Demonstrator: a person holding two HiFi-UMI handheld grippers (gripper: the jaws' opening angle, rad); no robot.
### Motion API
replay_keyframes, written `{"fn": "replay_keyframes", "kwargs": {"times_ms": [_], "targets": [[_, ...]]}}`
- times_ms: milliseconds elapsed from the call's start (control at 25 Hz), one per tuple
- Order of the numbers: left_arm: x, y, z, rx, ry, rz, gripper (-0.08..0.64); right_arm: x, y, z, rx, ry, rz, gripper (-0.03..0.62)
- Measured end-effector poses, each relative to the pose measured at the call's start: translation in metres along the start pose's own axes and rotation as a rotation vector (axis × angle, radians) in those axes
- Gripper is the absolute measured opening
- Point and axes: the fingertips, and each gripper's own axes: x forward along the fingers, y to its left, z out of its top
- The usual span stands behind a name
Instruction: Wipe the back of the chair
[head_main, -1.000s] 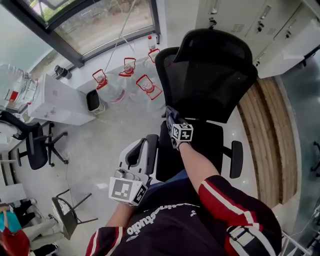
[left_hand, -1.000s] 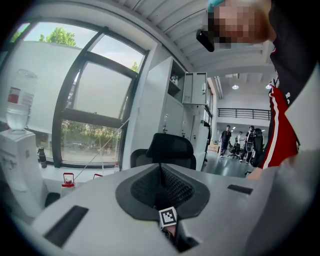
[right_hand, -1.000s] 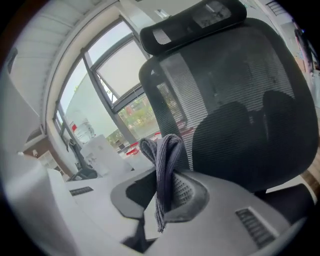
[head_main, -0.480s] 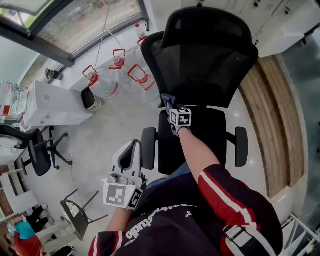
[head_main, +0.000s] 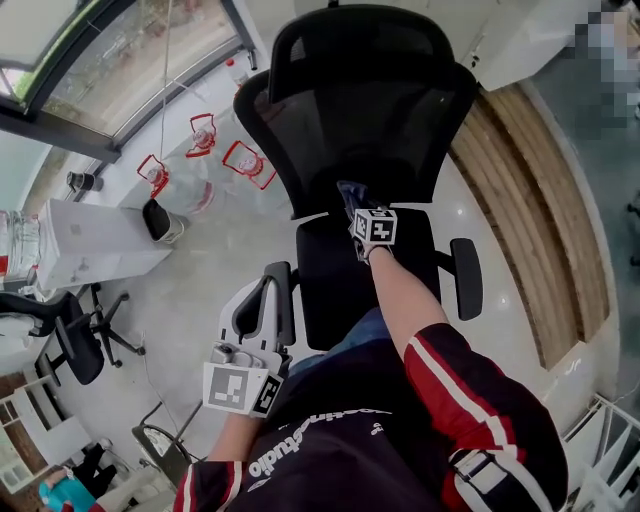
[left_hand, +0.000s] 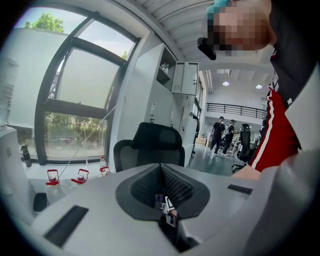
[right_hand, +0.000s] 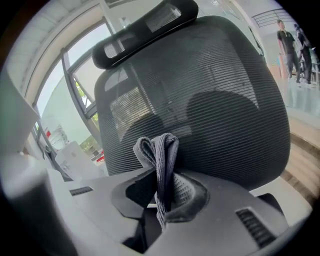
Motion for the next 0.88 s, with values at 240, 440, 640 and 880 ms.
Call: {"fn": "replay_keyframes", "kwargs": {"times_ms": [240,440,640,880], "targets": [[0.022,-0.020,-0.001,0.019,0.004,-0.061,0.028,-0.025,-0.063,0.011,0.025,-0.040,-0.072,0.055],[0.041,-0.034,-0.003,0.023,0.001,-0.096,0.028,-0.047,-0.118,0.015,0.060,-0.069,-0.151,0.055],[0.050,-0.047,-0.004,0.020,0.008,-0.122,0.028,-0.073,-0.165,0.012,0.086,-0.075,-0.224,0.055],[0.053,-0.056,-0.008,0.019,0.010,-0.133,0.028,-0.101,-0.206,0.010,0.093,-0.085,-0.282,0.055]]}}
